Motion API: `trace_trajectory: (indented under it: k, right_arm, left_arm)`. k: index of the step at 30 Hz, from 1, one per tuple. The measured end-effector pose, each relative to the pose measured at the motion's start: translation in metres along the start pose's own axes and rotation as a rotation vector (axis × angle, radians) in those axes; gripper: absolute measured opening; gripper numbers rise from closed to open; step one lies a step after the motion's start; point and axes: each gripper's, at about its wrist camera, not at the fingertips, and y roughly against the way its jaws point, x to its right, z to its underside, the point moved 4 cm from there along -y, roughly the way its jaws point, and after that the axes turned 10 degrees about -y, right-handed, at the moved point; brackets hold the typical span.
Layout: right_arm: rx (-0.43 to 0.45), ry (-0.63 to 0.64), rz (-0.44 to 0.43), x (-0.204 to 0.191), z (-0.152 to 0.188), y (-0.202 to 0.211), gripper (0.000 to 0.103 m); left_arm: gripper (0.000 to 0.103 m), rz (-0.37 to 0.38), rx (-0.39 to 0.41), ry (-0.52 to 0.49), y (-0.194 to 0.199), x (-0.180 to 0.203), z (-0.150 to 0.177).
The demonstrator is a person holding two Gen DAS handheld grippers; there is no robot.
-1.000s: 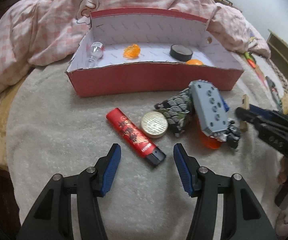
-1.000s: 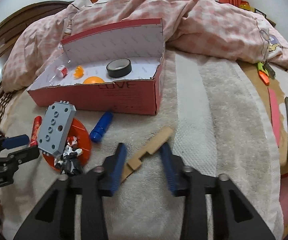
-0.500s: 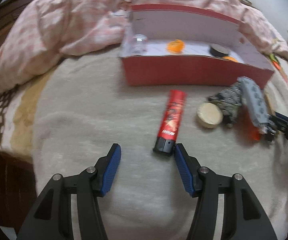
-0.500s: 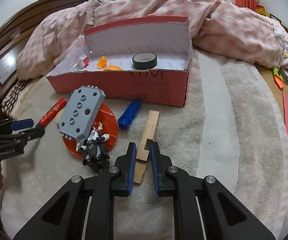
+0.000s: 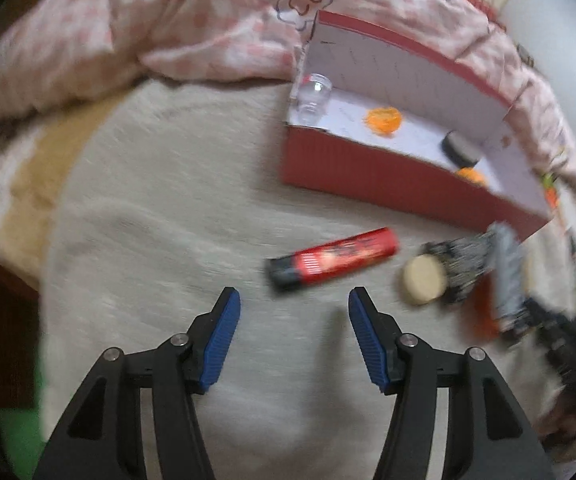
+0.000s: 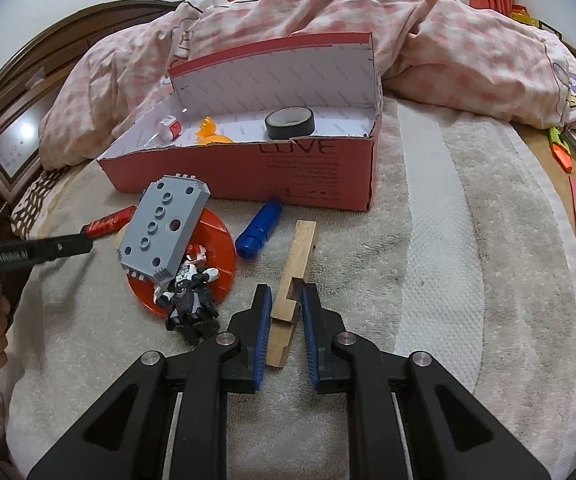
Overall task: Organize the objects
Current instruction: 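Grasp the wooden stick with the right gripper, then close the left gripper around the red lighter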
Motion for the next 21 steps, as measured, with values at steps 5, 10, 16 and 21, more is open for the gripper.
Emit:
trace_trajectory:
  k: [5,10,16,21]
  right_arm:
    - [0.013,-0.003,-0.011,0.002,0.001,0.002,0.017]
    - [0.023,-0.012,-0.029,0.004,0.002,0.003,0.017]
    - [0.034,-0.014,-0.040,0.005,0.003,0.003,0.018]
    - [0.039,-0.019,-0.050,0.006,0.004,0.004,0.018]
  left_arm:
    - [0.067,0.072,0.000,0.076,-0.005,0.017,-0.014]
    - [0.068,0.018,-0.031,0.056,-0.016,0.028,-0.024]
    - [0.079,0.009,-0.051,0.069,-0.023,0.034,-0.033]
    - [0.079,-0.031,-0.063,0.047,-0.030,0.043,-0.041]
